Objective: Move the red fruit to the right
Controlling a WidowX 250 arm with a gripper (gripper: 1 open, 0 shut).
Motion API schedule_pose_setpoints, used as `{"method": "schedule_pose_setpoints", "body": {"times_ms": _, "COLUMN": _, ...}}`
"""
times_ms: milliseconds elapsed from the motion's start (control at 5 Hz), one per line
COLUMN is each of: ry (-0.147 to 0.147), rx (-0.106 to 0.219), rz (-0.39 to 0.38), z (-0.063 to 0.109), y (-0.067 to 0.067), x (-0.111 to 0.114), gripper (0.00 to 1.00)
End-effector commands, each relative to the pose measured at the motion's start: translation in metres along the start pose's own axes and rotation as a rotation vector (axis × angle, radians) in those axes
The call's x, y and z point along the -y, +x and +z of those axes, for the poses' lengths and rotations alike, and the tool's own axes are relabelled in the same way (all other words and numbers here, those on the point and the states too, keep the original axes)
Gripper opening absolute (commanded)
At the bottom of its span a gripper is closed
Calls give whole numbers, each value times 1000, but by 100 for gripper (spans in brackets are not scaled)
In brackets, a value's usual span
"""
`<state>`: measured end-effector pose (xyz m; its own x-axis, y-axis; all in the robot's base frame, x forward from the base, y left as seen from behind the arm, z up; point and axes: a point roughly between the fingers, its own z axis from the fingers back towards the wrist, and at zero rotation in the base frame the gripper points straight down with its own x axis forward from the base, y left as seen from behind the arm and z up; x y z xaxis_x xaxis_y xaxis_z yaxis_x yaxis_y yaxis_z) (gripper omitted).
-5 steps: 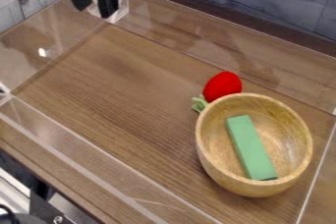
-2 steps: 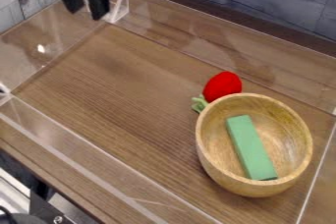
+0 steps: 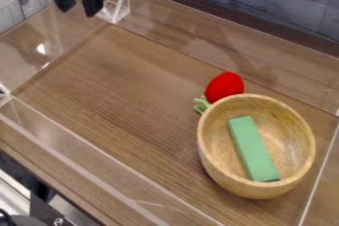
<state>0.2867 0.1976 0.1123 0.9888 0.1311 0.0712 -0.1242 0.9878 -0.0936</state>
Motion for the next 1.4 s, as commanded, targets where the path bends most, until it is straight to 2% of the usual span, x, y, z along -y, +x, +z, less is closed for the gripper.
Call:
{"method": "schedule_pose_setpoints", "body": {"times_ms": 0, "ry": 36, "rx": 61, "rz": 18, "z": 29, "y": -2, "x": -1, "gripper": 100}}
{"method": "schedule_pose_setpoints", "body": {"times_ms": 400, "ry": 39, "rx": 49, "rz": 70, "z": 14, "y": 8, "x": 10, "gripper": 100}}
{"method": "schedule_pose_setpoints", "body": {"times_ms": 600, "ry": 44, "rx": 36, "rz": 108, "z": 0, "y": 8, "x": 6, "gripper": 100}}
{"method": "schedule_pose_setpoints", "body": {"times_ms": 800, "ry": 52, "rx": 36, "rz": 112, "z": -10, "y": 11, "x": 6, "gripper": 100}}
{"method": "schedule_pose_setpoints", "body": {"times_ms": 1000, "ry": 52, "rx": 40, "rz": 60, "z": -19, "y": 8, "x": 8, "gripper": 100}}
{"method": "schedule_pose_setpoints", "body": {"times_ms": 1200, "ry": 42, "rx": 57, "rz": 33, "z": -18, "y": 7, "x": 9, "gripper": 100}}
